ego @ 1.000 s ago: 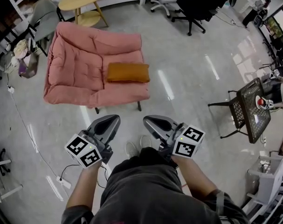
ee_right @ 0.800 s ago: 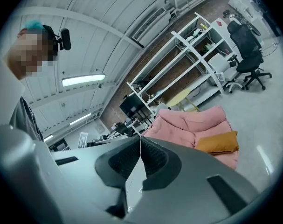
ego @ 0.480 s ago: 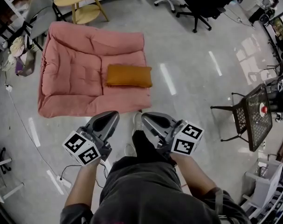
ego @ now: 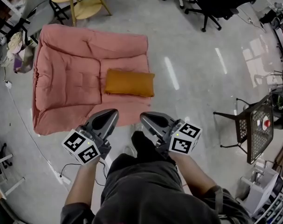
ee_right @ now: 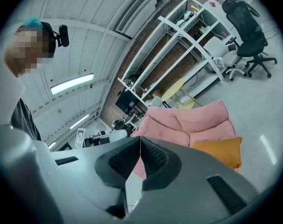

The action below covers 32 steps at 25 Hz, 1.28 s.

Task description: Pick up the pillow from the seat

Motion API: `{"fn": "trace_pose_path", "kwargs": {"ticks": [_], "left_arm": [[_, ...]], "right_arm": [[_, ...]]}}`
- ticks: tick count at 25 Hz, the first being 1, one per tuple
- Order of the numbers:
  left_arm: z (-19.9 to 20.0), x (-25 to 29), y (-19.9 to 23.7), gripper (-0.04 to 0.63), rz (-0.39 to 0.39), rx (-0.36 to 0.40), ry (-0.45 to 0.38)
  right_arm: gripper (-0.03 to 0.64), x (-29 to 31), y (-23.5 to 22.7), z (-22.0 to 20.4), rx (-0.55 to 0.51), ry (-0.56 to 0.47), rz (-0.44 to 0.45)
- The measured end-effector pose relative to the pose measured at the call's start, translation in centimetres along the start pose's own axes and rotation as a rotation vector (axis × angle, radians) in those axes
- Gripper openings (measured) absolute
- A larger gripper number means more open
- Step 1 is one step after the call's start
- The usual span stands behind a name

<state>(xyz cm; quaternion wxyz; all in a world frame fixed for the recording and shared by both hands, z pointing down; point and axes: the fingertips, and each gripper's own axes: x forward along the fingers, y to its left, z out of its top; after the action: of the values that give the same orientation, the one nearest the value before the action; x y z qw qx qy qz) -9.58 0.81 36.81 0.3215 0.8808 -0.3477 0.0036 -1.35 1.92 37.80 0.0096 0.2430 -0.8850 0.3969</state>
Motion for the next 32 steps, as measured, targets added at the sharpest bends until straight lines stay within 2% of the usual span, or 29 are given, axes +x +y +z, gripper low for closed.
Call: {"fn": "trace_pose_path", "kwargs": {"ticks": [4,10,18,22,25,27,32], "left_arm": [[0.1,3.8,3.5,0.011,0.015,0.009,0.038],[-1.3,9.1,9.6,0.011,-0.001,0.04,0.128],[-5.1,16.6,19.5,0.011,-0.106,0.097,0.27],[-7.9,20.0,23.8,0.023,-0.182,0.096,0.374],[-10.3,22.5,26.9,0.094,-0.24,0.102,0.466],[-12.1,23.9,28.8,0.128,-0.288,0.119,0.549],[-17.4,27.3,33.8,0.2,-0.414,0.178,0.774]], "right_arm": [[0.015,1.9,-4.3,0.5,0.045,0.021,-0.006],[0.015,4.9,-11.2,-0.9,0.148,0.05,-0.057],[0.017,10.5,-20.9,-4.6,0.256,0.04,-0.16],[0.018,12.7,-25.1,-7.1,0.373,0.001,-0.229],[0.031,14.3,-27.9,-9.9,0.478,-0.02,-0.281],[0.138,15.5,-29.5,-11.9,0.564,-0.028,-0.31],[0.189,18.4,-34.0,-17.0,0.764,-0.06,-0.385]]}}
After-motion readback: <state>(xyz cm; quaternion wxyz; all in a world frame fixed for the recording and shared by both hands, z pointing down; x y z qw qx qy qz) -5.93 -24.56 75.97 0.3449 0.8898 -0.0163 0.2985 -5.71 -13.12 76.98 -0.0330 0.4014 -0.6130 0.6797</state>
